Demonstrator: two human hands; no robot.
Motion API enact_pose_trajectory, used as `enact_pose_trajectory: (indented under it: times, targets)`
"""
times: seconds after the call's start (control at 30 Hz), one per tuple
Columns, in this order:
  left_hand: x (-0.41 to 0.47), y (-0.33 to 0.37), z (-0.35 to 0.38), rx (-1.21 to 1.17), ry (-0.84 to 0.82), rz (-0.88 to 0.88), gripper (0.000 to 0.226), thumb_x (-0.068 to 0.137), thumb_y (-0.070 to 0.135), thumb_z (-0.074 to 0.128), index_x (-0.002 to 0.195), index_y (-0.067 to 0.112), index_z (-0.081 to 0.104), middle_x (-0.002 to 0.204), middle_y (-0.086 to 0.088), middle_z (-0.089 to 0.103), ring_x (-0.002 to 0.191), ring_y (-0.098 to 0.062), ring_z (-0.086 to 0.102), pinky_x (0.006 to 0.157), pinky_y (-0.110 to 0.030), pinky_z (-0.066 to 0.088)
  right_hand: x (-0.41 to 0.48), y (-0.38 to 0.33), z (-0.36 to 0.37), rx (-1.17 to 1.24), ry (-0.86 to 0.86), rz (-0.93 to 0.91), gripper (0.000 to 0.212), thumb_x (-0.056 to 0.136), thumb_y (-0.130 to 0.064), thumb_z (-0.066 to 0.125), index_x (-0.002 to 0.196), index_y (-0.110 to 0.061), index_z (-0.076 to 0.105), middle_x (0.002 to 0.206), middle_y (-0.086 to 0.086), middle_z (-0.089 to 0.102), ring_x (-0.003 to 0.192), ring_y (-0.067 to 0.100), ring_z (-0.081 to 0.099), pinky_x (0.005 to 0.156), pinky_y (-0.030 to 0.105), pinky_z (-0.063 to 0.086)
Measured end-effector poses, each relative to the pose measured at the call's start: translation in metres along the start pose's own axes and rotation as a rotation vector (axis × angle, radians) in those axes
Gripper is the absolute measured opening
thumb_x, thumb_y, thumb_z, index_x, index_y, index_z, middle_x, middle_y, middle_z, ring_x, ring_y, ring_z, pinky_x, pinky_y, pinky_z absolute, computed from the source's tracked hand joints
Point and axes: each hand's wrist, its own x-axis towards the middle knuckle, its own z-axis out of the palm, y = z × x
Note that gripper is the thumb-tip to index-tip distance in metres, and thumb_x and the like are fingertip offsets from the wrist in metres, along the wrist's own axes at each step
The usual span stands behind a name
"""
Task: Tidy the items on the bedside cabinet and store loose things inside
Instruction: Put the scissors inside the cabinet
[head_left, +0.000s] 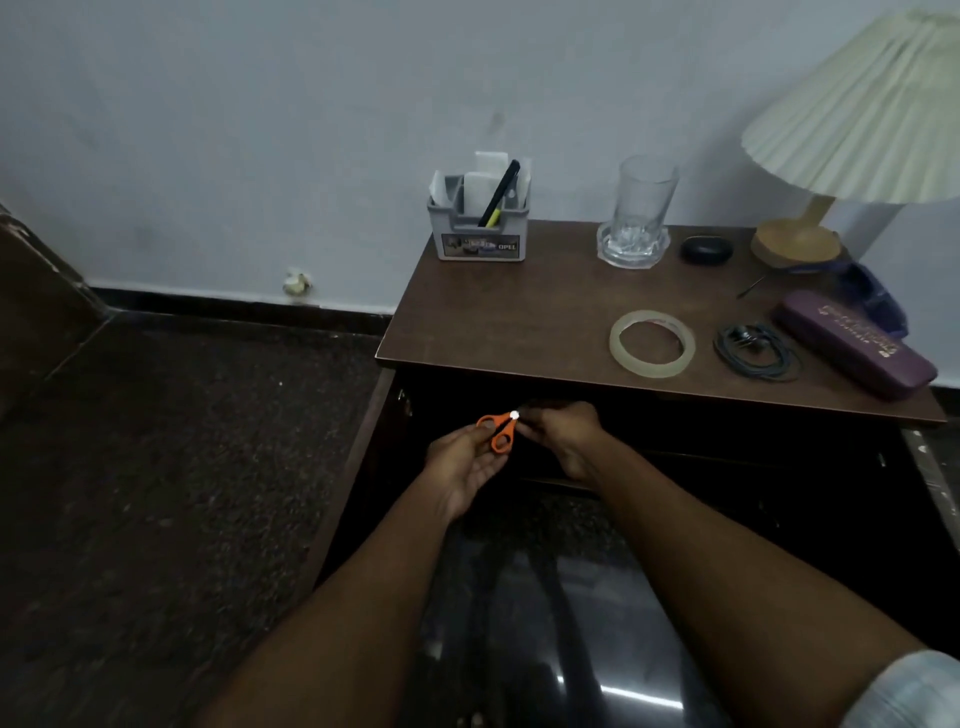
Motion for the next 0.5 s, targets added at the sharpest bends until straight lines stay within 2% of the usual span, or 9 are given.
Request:
enact_pose_trajectory:
  times: [0.07, 0.13, 0.2, 0.3, 0.4, 0.5]
  targets:
    - [0.013, 0.003, 0.000, -0.057, 0.018, 0.008, 0.021, 0.093, 0.005, 0.060, 0.113, 0.010, 0.060, 0.090, -0.012, 0.071, 0.062, -0.014, 0.072, 0.059, -0.026, 0.060, 0.011, 0.003, 0.010, 0.006, -0.015, 0.041, 0.009, 0.084, 0.011, 0.066, 0.085, 0.002, 0.063, 0.086, 0.013, 0.067, 0.074, 0.019, 0.068, 0.057, 0.020, 0.059]
    - [0.023, 0.006, 0.000, -0.098, 0.030, 0.012, 0.014, 0.094, 0.003, 0.058, 0.106, 0.010, 0.062, 0.088, -0.011, 0.070, 0.063, -0.014, 0.071, 0.059, -0.024, 0.060, 0.021, 0.006, 0.018, -0.023, -0.022, 0.068, 0.011, 0.085, 0.008, 0.066, 0.083, -0.002, 0.063, 0.087, 0.013, 0.067, 0.070, 0.017, 0.066, 0.053, 0.018, 0.057]
    - [0.032, 0.010, 0.003, -0.155, 0.045, 0.018, 0.012, 0.094, -0.001, 0.056, 0.095, 0.010, 0.061, 0.087, -0.012, 0.069, 0.068, -0.017, 0.070, 0.065, -0.025, 0.060, 0.028, 0.010, 0.023, -0.098, -0.060, 0.083, 0.013, 0.087, 0.006, 0.066, 0.082, -0.006, 0.064, 0.087, 0.011, 0.067, 0.070, 0.014, 0.064, 0.055, 0.017, 0.055]
    - [0.046, 0.011, 0.007, -0.210, 0.102, 0.049, 0.013, 0.095, -0.004, 0.052, 0.092, 0.007, 0.056, 0.091, -0.016, 0.066, 0.079, -0.023, 0.067, 0.080, -0.032, 0.057, 0.039, 0.016, 0.027, -0.211, -0.133, 0.052, 0.012, 0.086, 0.003, 0.069, 0.084, -0.009, 0.065, 0.084, 0.005, 0.066, 0.074, 0.010, 0.062, 0.072, 0.021, 0.055]
    - [0.053, 0.009, 0.013, -0.163, 0.200, 0.097, 0.010, 0.095, -0.004, 0.051, 0.100, 0.004, 0.055, 0.097, -0.020, 0.064, 0.078, -0.025, 0.066, 0.080, -0.036, 0.057, 0.054, 0.022, 0.028, -0.340, -0.190, 0.048, 0.009, 0.085, -0.011, 0.074, 0.093, -0.010, 0.070, 0.094, 0.006, 0.070, 0.085, 0.014, 0.066, 0.089, 0.029, 0.055]
    - [0.064, 0.011, 0.017, 0.004, 0.298, 0.166, 0.018, 0.091, -0.004, 0.049, 0.106, 0.003, 0.057, 0.100, -0.016, 0.063, 0.086, -0.028, 0.067, 0.075, -0.037, 0.059, 0.070, 0.026, 0.031, -0.533, -0.223, 0.027, 0.036, 0.090, -0.029, 0.069, 0.120, -0.010, 0.067, 0.121, 0.006, 0.067, 0.110, 0.022, 0.064, 0.102, 0.037, 0.050]
